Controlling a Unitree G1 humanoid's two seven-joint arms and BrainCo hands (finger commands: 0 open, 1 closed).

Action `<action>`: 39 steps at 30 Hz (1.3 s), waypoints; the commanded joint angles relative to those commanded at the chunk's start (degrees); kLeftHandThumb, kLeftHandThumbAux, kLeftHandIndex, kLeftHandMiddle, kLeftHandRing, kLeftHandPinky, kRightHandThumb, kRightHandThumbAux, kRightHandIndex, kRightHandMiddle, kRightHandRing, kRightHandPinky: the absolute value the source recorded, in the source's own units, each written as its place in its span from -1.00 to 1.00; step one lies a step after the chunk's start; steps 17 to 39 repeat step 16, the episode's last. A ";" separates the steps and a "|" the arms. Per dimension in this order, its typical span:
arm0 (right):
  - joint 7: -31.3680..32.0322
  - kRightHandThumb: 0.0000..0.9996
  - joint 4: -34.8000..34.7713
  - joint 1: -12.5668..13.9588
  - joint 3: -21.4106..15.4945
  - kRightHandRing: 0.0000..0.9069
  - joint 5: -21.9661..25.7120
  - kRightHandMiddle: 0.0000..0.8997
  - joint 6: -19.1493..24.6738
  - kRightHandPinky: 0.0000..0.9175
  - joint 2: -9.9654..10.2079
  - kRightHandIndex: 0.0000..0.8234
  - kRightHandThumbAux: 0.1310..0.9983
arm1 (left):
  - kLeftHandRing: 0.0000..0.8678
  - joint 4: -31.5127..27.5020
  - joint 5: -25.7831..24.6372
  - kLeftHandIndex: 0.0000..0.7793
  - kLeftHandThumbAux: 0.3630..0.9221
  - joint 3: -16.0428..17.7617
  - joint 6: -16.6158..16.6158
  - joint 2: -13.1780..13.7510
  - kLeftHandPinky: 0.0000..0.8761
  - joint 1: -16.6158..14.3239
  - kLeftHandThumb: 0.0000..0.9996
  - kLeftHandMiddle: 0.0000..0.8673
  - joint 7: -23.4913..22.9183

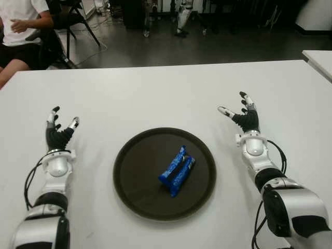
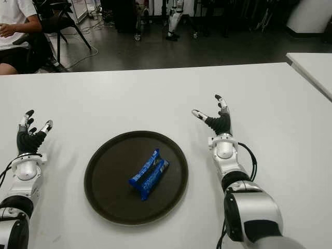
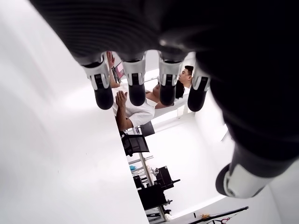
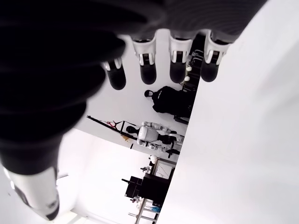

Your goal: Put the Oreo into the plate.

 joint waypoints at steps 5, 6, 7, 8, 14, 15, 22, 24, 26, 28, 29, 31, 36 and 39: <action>-1.92 -1.00 0.08 0.00 1.38 -1.00 -1.81 -1.00 0.15 -1.00 -0.38 -1.00 0.26 | -1.00 -0.15 0.14 -1.00 0.02 -0.11 -0.01 0.15 -1.00 0.19 -1.00 -1.00 -0.14; -2.07 -1.00 0.09 -0.01 1.54 -1.00 -1.98 -1.00 0.20 -1.00 -0.43 -1.00 0.26 | -1.00 -0.16 0.19 -1.00 0.02 -0.13 0.02 0.20 -1.00 0.20 -1.00 -1.00 -0.08; -2.19 -1.00 0.10 -0.01 1.66 -1.00 -2.10 -1.00 0.22 -1.00 -0.46 -1.00 0.25 | -1.00 -0.16 0.22 -1.00 0.02 -0.14 0.04 0.23 -1.00 0.21 -1.00 -1.00 -0.04; -2.24 -1.00 0.10 -0.01 1.84 -1.00 -2.28 -1.00 0.29 -1.00 -0.53 -1.00 0.25 | -1.00 -0.17 0.31 -1.00 0.02 -0.19 0.03 0.26 -1.00 0.21 -1.00 -1.00 0.09; -1.81 -1.00 -0.07 -0.22 2.15 -1.00 -2.70 -1.00 0.56 -1.00 -0.65 -1.00 0.22 | -1.00 -0.12 0.27 -1.00 0.05 -0.09 -0.09 0.33 -1.00 0.10 -1.00 -1.00 0.14; -2.00 -1.00 -0.07 -0.19 2.34 -1.00 -2.95 -1.00 0.61 -1.00 -0.70 -1.00 0.22 | -1.00 -0.04 0.10 -1.00 0.05 0.03 0.05 0.36 -1.00 0.05 -1.00 -1.00 -0.06; -2.13 -1.00 -0.09 -0.13 2.52 -1.00 -3.19 -1.00 0.60 -1.00 -0.76 -1.00 0.23 | -1.00 0.05 -0.08 -1.00 0.05 0.17 0.25 0.39 -1.00 0.01 -1.00 -1.00 -0.17; -2.13 -1.00 -0.09 -0.13 2.52 -1.00 -3.19 -1.00 0.60 -1.00 -0.76 -1.00 0.23 | -1.00 0.05 -0.08 -1.00 0.05 0.17 0.25 0.39 -1.00 0.01 -1.00 -1.00 -0.17; -2.13 -1.00 -0.09 -0.13 2.52 -1.00 -3.19 -1.00 0.60 -1.00 -0.76 -1.00 0.23 | -1.00 0.05 -0.08 -1.00 0.05 0.17 0.25 0.39 -1.00 0.01 -1.00 -1.00 -0.17; -2.13 -1.00 -0.09 -0.13 2.52 -1.00 -3.19 -1.00 0.60 -1.00 -0.76 -1.00 0.23 | -1.00 0.05 -0.08 -1.00 0.05 0.17 0.25 0.39 -1.00 0.01 -1.00 -1.00 -0.17; -2.13 -1.00 -0.09 -0.13 2.52 -1.00 -3.19 -1.00 0.60 -1.00 -0.76 -1.00 0.23 | -1.00 0.05 -0.08 -1.00 0.05 0.17 0.25 0.39 -1.00 0.01 -1.00 -1.00 -0.17; -2.13 -1.00 -0.09 -0.13 2.52 -1.00 -3.19 -1.00 0.60 -1.00 -0.76 -1.00 0.23 | -1.00 0.05 -0.08 -1.00 0.05 0.17 0.25 0.39 -1.00 0.01 -1.00 -1.00 -0.17; -2.13 -1.00 -0.09 -0.13 2.52 -1.00 -3.19 -1.00 0.60 -1.00 -0.76 -1.00 0.23 | -1.00 0.05 -0.08 -1.00 0.05 0.17 0.25 0.39 -1.00 0.01 -1.00 -1.00 -0.17; -2.13 -1.00 -0.09 -0.13 2.52 -1.00 -3.19 -1.00 0.60 -1.00 -0.76 -1.00 0.23 | -1.00 0.05 -0.08 -1.00 0.05 0.17 0.25 0.39 -1.00 0.01 -1.00 -1.00 -0.17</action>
